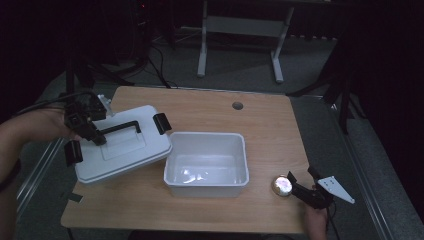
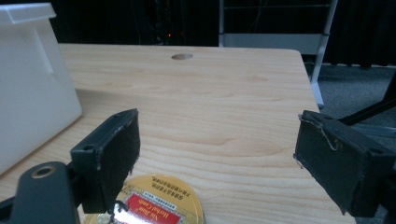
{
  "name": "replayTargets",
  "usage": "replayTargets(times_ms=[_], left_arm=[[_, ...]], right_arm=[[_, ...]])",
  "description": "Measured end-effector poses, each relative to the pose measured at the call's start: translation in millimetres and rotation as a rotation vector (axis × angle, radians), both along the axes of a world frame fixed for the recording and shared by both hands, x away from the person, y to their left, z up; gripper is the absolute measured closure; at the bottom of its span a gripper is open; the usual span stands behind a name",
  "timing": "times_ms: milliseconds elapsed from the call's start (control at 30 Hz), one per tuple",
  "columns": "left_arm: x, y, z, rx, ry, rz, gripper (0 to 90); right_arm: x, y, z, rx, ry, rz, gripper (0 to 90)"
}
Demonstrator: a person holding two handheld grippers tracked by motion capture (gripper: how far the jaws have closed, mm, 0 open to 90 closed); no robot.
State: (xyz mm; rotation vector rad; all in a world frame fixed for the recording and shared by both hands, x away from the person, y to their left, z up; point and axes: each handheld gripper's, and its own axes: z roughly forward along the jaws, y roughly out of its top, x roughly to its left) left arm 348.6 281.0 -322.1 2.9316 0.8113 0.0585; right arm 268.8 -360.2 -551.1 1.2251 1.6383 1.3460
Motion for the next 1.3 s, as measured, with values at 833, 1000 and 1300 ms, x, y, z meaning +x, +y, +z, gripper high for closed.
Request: replayTargets(times_ms=[833, 1000, 1300], left_arm=[[12.3, 42.2, -111.7, -0.064, 0.078, 0.160, 83.3], [16.3, 40.1, -133.0, -0.067, 0.107, 0.170, 83.3], [20.0, 37.8, -160.2, -0.087, 0.099, 0.199, 83.2]], right_arm=[[-0.1, 1.6, -0.2, -0.013, 0.004, 0.007, 13.7], [0.5, 1.8, -0.5, -0.016, 0.007, 0.010, 13.7], [1.1, 2.1, -0.5, -0.017, 0.013, 0.012, 13.7]])
